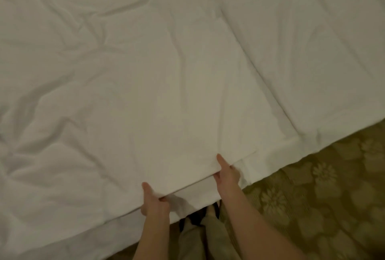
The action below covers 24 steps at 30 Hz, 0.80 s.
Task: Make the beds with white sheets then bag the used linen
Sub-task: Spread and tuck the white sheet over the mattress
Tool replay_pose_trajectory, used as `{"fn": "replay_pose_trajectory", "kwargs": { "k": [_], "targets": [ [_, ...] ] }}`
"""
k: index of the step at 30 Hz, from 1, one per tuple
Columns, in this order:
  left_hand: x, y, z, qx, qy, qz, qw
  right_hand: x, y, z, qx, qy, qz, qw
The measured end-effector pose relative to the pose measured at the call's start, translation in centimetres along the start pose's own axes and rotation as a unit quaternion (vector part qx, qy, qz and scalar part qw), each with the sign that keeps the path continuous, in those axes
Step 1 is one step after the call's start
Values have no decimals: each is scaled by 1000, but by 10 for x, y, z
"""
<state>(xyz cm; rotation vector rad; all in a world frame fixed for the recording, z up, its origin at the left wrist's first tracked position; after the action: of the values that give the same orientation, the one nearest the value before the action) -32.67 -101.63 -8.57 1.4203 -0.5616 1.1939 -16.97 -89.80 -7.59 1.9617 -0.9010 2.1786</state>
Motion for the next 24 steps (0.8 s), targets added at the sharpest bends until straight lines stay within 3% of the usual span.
{"fn": "replay_pose_trajectory", "kwargs": {
  "k": [3, 7, 9, 12, 16, 19, 22, 24],
  "targets": [
    [4, -10, -3, -15, -25, 22, 999, -3, -7, 8, -49, -14, -32, 998],
    [21, -52, -17, -87, -154, 73, 982, -22, -54, 19, -117, 4, 31, 993],
    [33, -76, -28, -92, -180, 114, 973, -29, -72, 25, -124, 8, 66, 990],
    [40, -102, -36, -94, -172, 88, 977, -37, -82, 36, -91, 12, 71, 993],
    [47, -103, -18, -105, -72, 23, 992, -46, -87, 62, -14, -13, 19, 1000],
    [62, -117, -7, -90, -82, 43, 992, -55, -128, 95, 41, 18, 62, 997],
    [99, -167, -8, -239, -122, 91, 959, -67, -192, 130, 28, 68, 93, 993],
    [140, -210, -35, -301, -193, 112, 927, -78, -226, 141, 46, 44, 67, 996]
  ]
}}
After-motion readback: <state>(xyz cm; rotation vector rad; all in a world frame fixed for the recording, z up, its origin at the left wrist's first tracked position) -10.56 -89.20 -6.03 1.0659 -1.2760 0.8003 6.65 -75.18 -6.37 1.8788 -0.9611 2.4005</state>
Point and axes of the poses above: each hand's wrist, its own x-axis away from the middle knuckle, its own z-axis out of the back of the hand, y = z × x, the point moved 4 cm from there along -x, towards the middle knuckle, and after that the axes turned 7 degrees about x, right-handed, at the moved point
